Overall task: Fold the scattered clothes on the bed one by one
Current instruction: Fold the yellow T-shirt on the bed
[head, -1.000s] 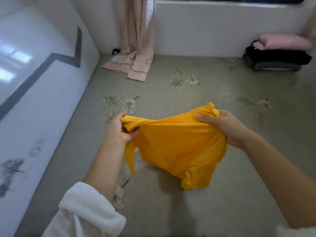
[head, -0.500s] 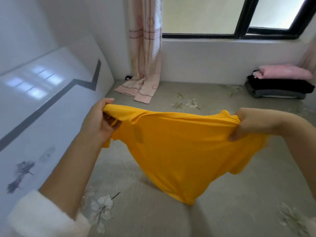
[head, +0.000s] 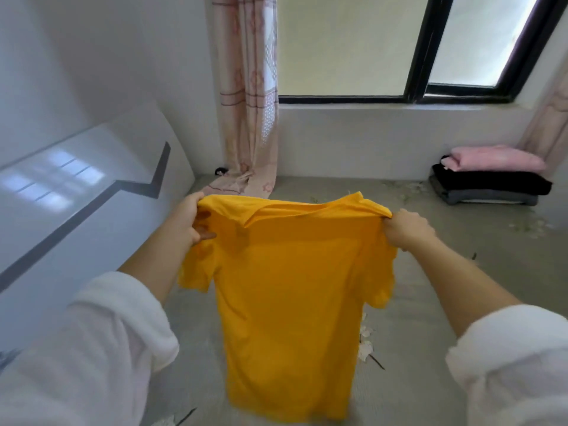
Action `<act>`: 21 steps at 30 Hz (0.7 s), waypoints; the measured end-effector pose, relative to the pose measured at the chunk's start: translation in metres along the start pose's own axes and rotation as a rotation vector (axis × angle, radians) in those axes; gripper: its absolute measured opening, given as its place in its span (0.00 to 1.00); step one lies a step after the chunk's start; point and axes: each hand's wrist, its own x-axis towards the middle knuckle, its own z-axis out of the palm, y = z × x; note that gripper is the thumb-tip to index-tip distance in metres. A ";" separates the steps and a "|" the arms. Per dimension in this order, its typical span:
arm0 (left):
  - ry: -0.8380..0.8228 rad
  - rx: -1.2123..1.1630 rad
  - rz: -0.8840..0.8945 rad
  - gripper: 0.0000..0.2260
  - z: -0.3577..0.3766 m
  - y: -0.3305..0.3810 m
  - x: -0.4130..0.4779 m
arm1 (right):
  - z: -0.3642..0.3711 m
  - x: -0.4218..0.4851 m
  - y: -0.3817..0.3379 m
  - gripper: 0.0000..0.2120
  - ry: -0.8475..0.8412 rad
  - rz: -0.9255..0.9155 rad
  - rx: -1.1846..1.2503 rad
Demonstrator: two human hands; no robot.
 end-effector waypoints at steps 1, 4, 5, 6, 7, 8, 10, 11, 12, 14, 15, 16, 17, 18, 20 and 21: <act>-0.016 -0.015 0.049 0.20 0.007 0.011 0.005 | -0.005 0.010 -0.007 0.14 -0.046 0.053 0.215; -0.127 -0.044 0.212 0.11 0.019 0.042 0.015 | -0.026 0.031 -0.030 0.12 -0.132 0.104 0.953; -0.173 -0.058 0.259 0.10 0.019 0.050 0.016 | -0.033 0.037 -0.035 0.11 -0.065 0.060 1.061; -0.231 -0.082 0.305 0.10 0.017 0.057 0.017 | -0.039 0.042 -0.038 0.11 0.028 0.005 1.100; -0.284 -0.109 0.352 0.11 0.013 0.062 0.017 | -0.045 0.041 -0.041 0.12 0.136 -0.052 1.090; -0.321 -0.127 0.400 0.11 0.008 0.063 0.019 | -0.048 0.039 -0.041 0.13 0.233 -0.100 1.053; -0.310 -0.131 0.472 0.10 -0.006 0.058 0.023 | -0.045 0.028 -0.035 0.14 0.358 -0.208 0.950; -0.279 -0.107 0.479 0.10 -0.014 0.050 0.024 | -0.039 0.021 -0.030 0.14 0.379 -0.261 0.889; -0.245 -0.074 0.481 0.12 -0.025 0.038 0.026 | -0.030 0.014 -0.025 0.14 0.381 -0.297 0.836; -0.170 -0.003 0.428 0.23 -0.042 0.006 0.030 | -0.008 0.004 -0.013 0.15 0.355 -0.333 0.737; -0.143 0.020 0.397 0.27 -0.047 -0.010 0.028 | 0.006 0.000 -0.006 0.16 0.340 -0.336 0.691; -0.112 0.026 0.372 0.26 -0.052 -0.028 0.030 | 0.022 -0.001 0.002 0.16 0.325 -0.339 0.641; -0.091 0.041 0.365 0.23 -0.056 -0.047 0.029 | 0.040 -0.002 0.011 0.17 0.310 -0.344 0.585; -0.082 0.081 0.351 0.20 -0.062 -0.068 0.029 | 0.058 -0.003 0.021 0.18 0.291 -0.341 0.517; -0.071 0.183 0.305 0.18 -0.073 -0.109 0.028 | 0.094 -0.008 0.039 0.19 0.211 -0.303 0.387; -0.075 0.223 0.276 0.17 -0.080 -0.128 0.028 | 0.112 -0.012 0.047 0.20 0.166 -0.287 0.339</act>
